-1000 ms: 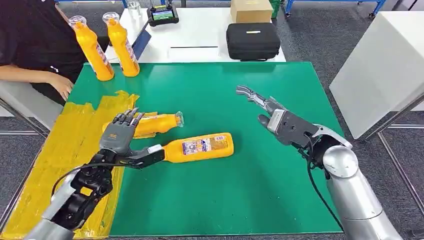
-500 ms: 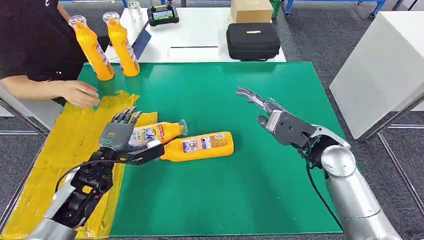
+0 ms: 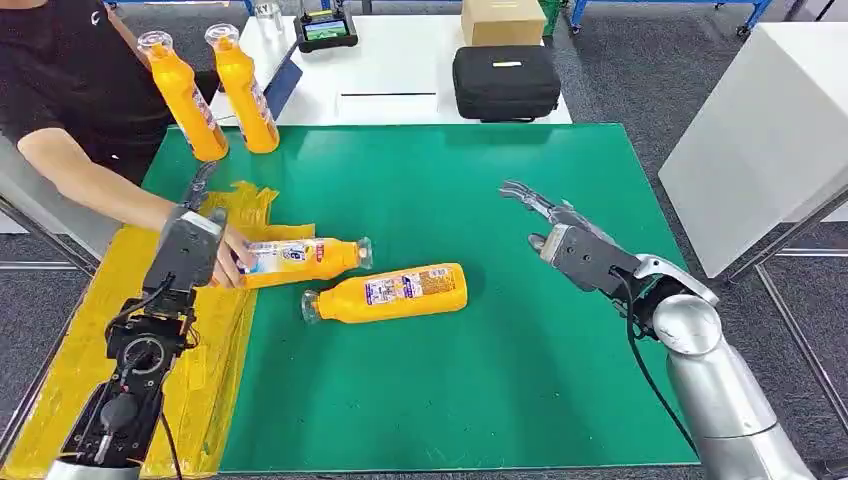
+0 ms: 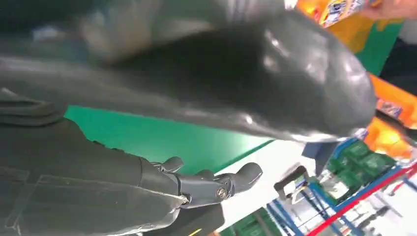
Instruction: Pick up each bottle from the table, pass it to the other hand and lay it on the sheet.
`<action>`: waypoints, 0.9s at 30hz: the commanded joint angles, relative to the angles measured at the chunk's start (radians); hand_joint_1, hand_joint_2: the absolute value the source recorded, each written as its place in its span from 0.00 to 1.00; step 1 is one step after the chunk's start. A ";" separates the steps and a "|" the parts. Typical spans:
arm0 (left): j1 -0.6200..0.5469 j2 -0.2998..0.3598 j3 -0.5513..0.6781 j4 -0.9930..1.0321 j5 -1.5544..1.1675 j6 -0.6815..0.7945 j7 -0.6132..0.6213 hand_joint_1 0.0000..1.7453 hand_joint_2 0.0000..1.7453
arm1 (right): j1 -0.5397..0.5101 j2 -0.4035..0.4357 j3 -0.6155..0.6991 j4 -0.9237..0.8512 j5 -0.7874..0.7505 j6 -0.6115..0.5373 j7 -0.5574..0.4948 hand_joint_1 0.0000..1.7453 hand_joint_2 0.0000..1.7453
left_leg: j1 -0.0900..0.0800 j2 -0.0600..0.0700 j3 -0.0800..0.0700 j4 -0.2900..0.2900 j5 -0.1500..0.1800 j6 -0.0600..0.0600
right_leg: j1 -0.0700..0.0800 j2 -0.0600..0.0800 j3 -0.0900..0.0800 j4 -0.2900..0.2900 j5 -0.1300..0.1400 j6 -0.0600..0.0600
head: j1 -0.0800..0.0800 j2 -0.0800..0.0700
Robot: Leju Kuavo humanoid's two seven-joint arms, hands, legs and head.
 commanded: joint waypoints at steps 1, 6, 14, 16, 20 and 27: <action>0.045 -0.018 0.028 -0.131 0.270 -0.014 -0.035 0.00 0.00 | -0.051 -0.050 0.025 0.130 0.021 -0.040 -0.055 0.00 0.00 | 0.002 0.001 0.004 0.000 -0.002 -0.004 | 0.002 -0.001 0.004 -0.001 -0.001 0.000 | 0.000 0.000; 0.021 -0.022 0.012 -0.143 0.347 0.011 -0.060 0.00 0.00 | -0.137 -0.023 0.062 0.165 0.052 -0.041 -0.025 0.00 0.00 | 0.000 0.002 0.000 0.001 -0.001 -0.002 | 0.000 0.001 0.000 0.000 0.000 0.000 | 0.000 0.000; 0.021 -0.020 0.008 -0.140 0.351 0.013 -0.061 0.00 0.00 | -0.140 -0.019 0.066 0.168 0.052 -0.041 -0.023 0.00 0.00 | 0.001 0.001 0.003 0.000 -0.001 -0.004 | 0.001 0.000 0.003 0.000 -0.001 0.000 | 0.000 0.000; 0.025 -0.026 0.006 -0.146 0.377 0.019 -0.067 0.00 0.00 | -0.147 -0.011 0.069 0.170 0.051 -0.040 -0.019 0.00 0.00 | 0.001 0.001 0.002 0.000 -0.001 -0.002 | 0.001 0.000 0.002 0.000 0.000 0.000 | 0.000 0.000; 0.041 -0.032 -0.011 -0.178 0.382 0.028 -0.071 0.00 0.00 | -0.171 0.001 0.096 0.170 0.059 -0.028 -0.005 0.00 1.00 | 0.001 0.003 0.003 0.001 -0.002 -0.003 | 0.001 0.002 0.002 0.001 -0.001 0.000 | 0.000 0.000; 0.062 -0.027 0.007 -0.189 0.430 0.050 -0.077 0.00 0.00 | -0.165 0.006 0.092 0.171 0.052 -0.033 0.002 0.00 1.00 | 0.001 0.002 0.002 0.000 -0.001 -0.003 | 0.001 0.001 0.003 0.000 -0.001 0.000 | 0.000 0.000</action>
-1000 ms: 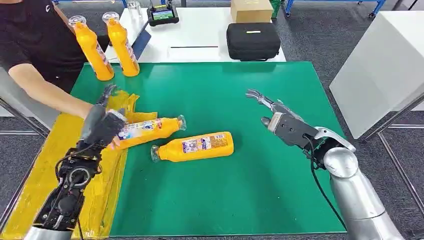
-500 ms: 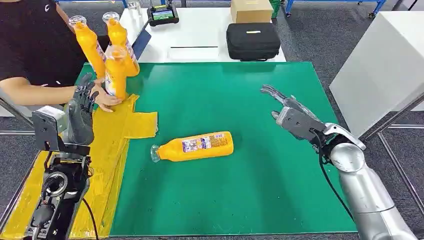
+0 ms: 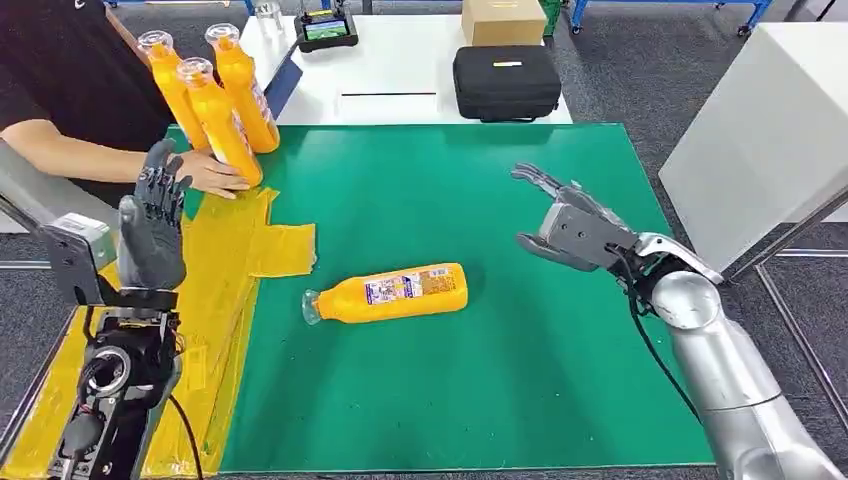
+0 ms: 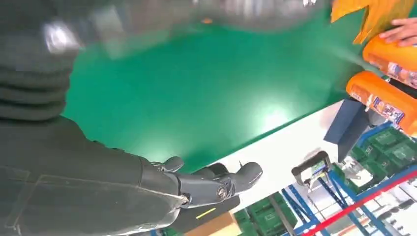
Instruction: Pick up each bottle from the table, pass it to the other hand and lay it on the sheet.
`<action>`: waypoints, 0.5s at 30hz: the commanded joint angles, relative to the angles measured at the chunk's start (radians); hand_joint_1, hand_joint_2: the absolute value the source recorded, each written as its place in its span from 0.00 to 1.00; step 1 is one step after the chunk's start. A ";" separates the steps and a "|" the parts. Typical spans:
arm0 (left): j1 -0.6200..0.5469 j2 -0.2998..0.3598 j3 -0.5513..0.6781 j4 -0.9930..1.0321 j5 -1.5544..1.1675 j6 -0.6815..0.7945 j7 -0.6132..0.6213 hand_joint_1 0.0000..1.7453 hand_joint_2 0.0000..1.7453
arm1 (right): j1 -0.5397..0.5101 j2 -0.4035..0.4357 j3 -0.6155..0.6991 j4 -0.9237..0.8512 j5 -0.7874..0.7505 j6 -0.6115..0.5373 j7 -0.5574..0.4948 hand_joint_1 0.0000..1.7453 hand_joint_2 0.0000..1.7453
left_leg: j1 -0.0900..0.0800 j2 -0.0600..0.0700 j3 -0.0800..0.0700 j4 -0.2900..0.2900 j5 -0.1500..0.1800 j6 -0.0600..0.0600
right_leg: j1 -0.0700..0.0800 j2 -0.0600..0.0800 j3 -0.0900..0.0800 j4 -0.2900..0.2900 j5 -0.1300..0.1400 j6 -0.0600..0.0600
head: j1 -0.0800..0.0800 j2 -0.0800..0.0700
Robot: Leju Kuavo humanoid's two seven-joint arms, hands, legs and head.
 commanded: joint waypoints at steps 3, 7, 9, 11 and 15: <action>0.006 -0.012 0.000 -0.001 0.043 0.011 -0.002 0.00 0.00 | -0.063 0.027 0.041 0.068 -0.004 0.003 0.010 0.00 1.00 | 0.001 0.002 0.003 0.000 -0.001 -0.003 | 0.000 0.001 0.002 0.000 -0.001 0.000 | 0.000 0.000; 0.007 -0.018 0.000 0.000 0.063 0.008 -0.001 0.00 0.00 | -0.066 0.032 0.036 0.073 -0.004 -0.001 0.008 0.00 1.00 | 0.000 0.001 0.002 0.000 -0.001 -0.002 | 0.000 0.000 0.001 0.000 0.000 0.000 | 0.000 0.000; -0.002 -0.025 -0.007 0.006 0.090 0.003 0.002 0.00 0.00 | -0.099 0.052 0.037 0.096 0.000 -0.007 0.018 0.00 1.00 | 0.001 0.003 0.003 0.000 -0.002 -0.004 | 0.001 0.001 0.002 0.000 -0.001 0.000 | 0.000 0.000; -0.009 -0.033 -0.026 0.005 0.113 -0.003 0.002 0.00 0.00 | -0.143 0.068 0.062 0.123 0.039 -0.010 0.057 0.00 1.00 | 0.001 0.003 0.002 0.001 -0.002 -0.003 | 0.000 0.002 0.001 0.001 -0.001 0.000 | 0.000 0.000; -0.031 -0.064 -0.050 0.007 0.173 -0.009 0.029 0.00 0.00 | -0.218 0.093 0.147 0.201 0.202 -0.021 0.120 0.00 1.00 | 0.002 0.006 0.004 0.003 -0.004 -0.006 | 0.001 0.003 0.003 0.002 -0.002 0.000 | 0.000 0.000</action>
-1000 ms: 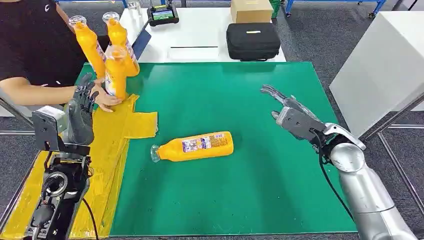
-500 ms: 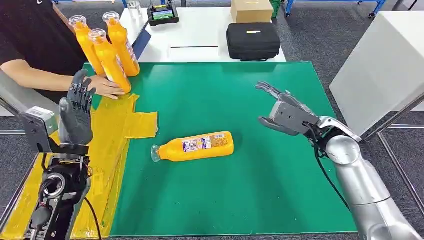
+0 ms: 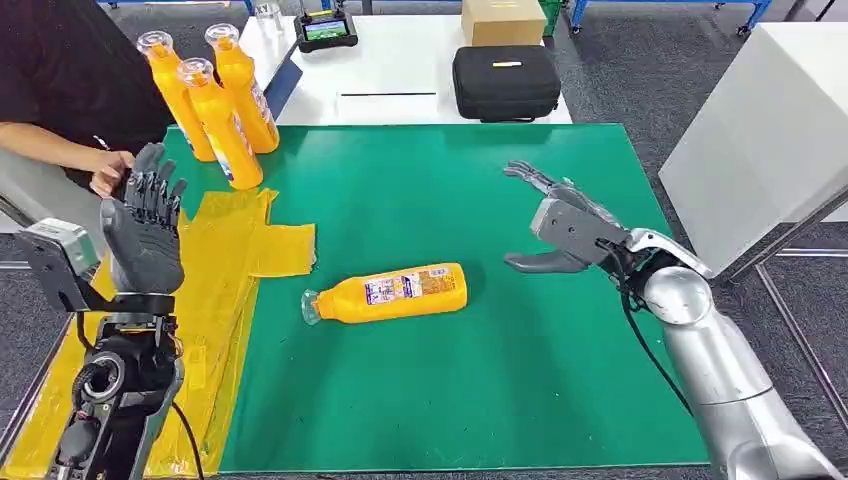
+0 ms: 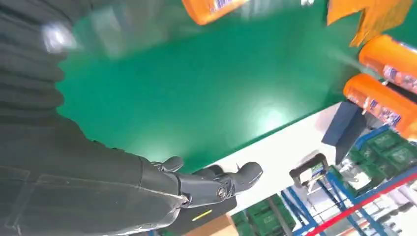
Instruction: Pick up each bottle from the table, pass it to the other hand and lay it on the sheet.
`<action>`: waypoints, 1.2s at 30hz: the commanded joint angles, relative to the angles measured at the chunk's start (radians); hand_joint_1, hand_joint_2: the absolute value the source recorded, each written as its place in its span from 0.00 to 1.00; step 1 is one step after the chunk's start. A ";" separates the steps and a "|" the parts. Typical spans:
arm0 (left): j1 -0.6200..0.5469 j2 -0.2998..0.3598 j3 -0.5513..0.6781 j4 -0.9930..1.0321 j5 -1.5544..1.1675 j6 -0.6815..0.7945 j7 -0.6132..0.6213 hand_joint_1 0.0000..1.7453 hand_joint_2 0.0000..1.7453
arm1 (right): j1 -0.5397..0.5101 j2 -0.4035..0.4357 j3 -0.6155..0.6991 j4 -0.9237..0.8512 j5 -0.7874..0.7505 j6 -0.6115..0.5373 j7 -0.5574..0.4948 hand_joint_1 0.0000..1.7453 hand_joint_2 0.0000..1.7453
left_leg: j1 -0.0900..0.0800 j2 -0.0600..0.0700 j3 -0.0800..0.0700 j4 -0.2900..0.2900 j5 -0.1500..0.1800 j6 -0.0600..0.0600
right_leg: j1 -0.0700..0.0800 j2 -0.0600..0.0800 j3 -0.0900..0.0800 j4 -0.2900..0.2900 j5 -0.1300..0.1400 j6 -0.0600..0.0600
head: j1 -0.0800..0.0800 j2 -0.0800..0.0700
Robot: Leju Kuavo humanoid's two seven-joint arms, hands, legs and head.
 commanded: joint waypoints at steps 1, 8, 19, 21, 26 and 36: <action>-0.050 -0.069 -0.051 0.016 0.083 -0.005 0.040 0.00 0.00 | -0.199 0.092 0.157 0.215 0.258 -0.032 0.099 0.00 1.00 | 0.001 0.003 0.002 0.001 -0.001 -0.003 | 0.000 0.002 0.001 0.000 0.000 0.000 | 0.000 0.000; -0.027 -0.099 -0.084 -0.030 0.096 0.001 0.061 0.00 0.00 | -0.273 0.287 0.316 0.533 0.420 0.007 0.087 0.00 1.00 | 0.001 0.005 0.003 -0.001 -0.001 -0.002 | 0.001 0.004 0.002 -0.001 0.000 0.000 | 0.000 0.000; 0.075 -0.085 -0.032 -0.109 0.083 0.000 0.055 0.00 0.00 | -0.220 0.358 0.312 0.529 0.378 0.022 0.102 0.00 1.00 | 0.002 0.002 0.004 -0.001 -0.001 -0.003 | 0.001 0.002 0.003 0.000 -0.001 0.000 | 0.000 0.000; 0.080 -0.081 -0.033 -0.130 0.088 -0.010 0.069 0.00 0.00 | -0.227 0.378 0.313 0.525 0.348 0.043 0.120 0.00 1.00 | 0.002 0.005 0.005 -0.001 -0.002 -0.004 | 0.001 0.004 0.003 0.000 -0.001 0.000 | 0.000 0.000; 0.055 -0.057 -0.081 -0.158 0.088 0.009 0.099 0.00 0.00 | -0.274 0.468 0.297 0.548 0.186 0.082 0.168 0.00 1.00 | 0.002 0.002 0.002 0.001 -0.002 -0.004 | 0.001 0.001 0.001 0.002 -0.002 -0.001 | 0.000 0.000; 0.120 -0.102 0.020 -0.268 0.058 0.035 0.129 0.00 0.00 | -0.272 0.523 0.420 0.591 0.213 0.101 0.175 0.00 1.00 | 0.002 0.003 0.003 0.000 -0.002 -0.004 | 0.002 0.002 0.002 0.001 -0.001 0.000 | 0.000 0.000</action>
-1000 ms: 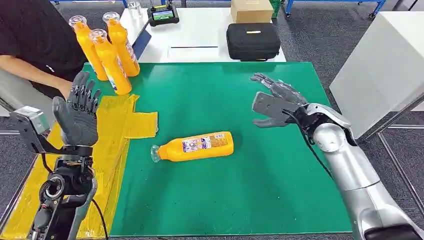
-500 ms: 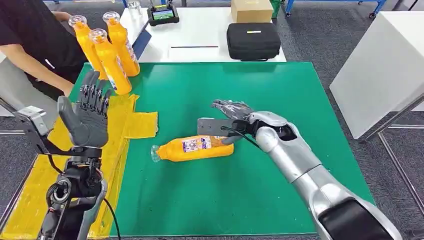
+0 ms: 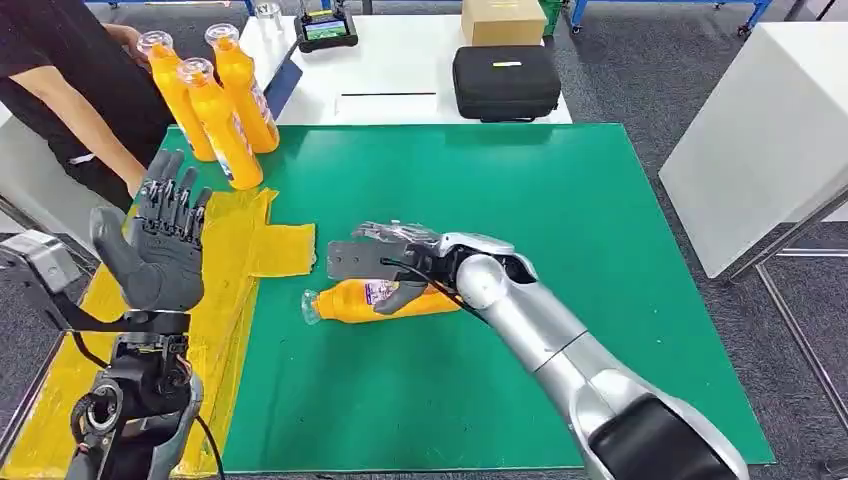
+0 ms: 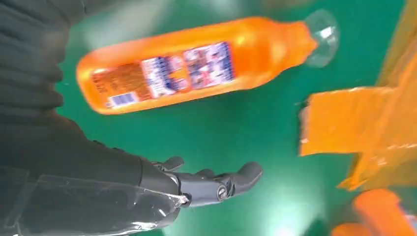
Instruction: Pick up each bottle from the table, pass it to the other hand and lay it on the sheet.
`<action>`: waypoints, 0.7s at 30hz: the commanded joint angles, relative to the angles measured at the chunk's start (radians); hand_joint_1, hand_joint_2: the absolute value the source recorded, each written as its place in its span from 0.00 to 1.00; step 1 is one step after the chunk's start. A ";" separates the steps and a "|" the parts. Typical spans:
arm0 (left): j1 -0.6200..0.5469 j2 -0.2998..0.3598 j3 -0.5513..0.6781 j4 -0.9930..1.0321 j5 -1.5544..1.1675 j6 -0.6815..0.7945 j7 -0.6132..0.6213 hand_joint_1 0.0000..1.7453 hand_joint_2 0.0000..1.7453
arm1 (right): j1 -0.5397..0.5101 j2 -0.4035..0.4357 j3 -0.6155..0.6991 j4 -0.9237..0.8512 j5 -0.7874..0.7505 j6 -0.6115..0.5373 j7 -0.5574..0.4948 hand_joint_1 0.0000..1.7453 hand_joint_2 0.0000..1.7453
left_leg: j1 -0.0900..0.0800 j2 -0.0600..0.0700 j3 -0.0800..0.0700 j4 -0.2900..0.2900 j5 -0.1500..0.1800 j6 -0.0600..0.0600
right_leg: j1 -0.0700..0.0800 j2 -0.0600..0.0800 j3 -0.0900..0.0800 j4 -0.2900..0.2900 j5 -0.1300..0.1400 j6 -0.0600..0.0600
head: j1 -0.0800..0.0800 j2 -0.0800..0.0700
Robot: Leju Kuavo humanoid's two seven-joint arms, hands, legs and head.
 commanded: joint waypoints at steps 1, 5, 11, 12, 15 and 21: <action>0.053 -0.015 0.079 -0.086 -0.027 0.003 0.031 0.00 0.00 | -0.049 0.048 0.117 0.107 0.004 0.008 -0.001 0.00 1.00 | 0.001 0.003 0.002 0.000 -0.001 -0.002 | 0.001 0.002 0.001 0.000 0.000 0.000 | 0.000 0.000; 0.092 -0.033 0.104 -0.108 -0.044 -0.019 0.029 0.00 0.00 | -0.037 0.038 0.128 0.101 0.007 0.008 0.011 0.00 1.00 | 0.001 0.003 0.003 0.000 -0.002 -0.003 | 0.001 0.001 0.003 -0.001 -0.001 0.000 | 0.000 0.000; 0.130 -0.069 0.135 -0.151 -0.077 -0.063 0.048 0.00 0.00 | -0.012 0.017 0.144 0.072 0.033 0.004 0.027 0.00 1.00 | 0.001 0.001 0.003 0.000 -0.002 -0.003 | 0.001 0.000 0.004 -0.001 -0.001 0.000 | 0.000 0.000; 0.130 -0.069 0.135 -0.151 -0.077 -0.063 0.048 0.00 0.00 | -0.012 0.017 0.144 0.072 0.033 0.004 0.027 0.00 1.00 | 0.000 0.000 0.002 0.000 -0.001 -0.002 | 0.000 -0.001 0.002 -0.001 -0.001 0.000 | 0.000 0.000; 0.132 -0.072 0.137 -0.154 -0.079 -0.065 0.049 0.00 0.00 | -0.010 0.014 0.145 0.060 0.035 0.007 0.029 0.00 1.00 | 0.000 0.000 0.001 0.000 -0.001 -0.002 | 0.000 -0.001 0.002 -0.001 -0.001 0.000 | 0.000 0.000; 0.130 -0.078 0.141 -0.152 -0.084 -0.074 0.051 0.00 0.00 | -0.010 0.008 0.150 0.044 0.048 0.004 0.036 0.00 1.00 | 0.001 0.000 0.003 0.000 -0.001 -0.003 | 0.001 -0.002 0.003 -0.001 -0.001 0.000 | 0.000 0.000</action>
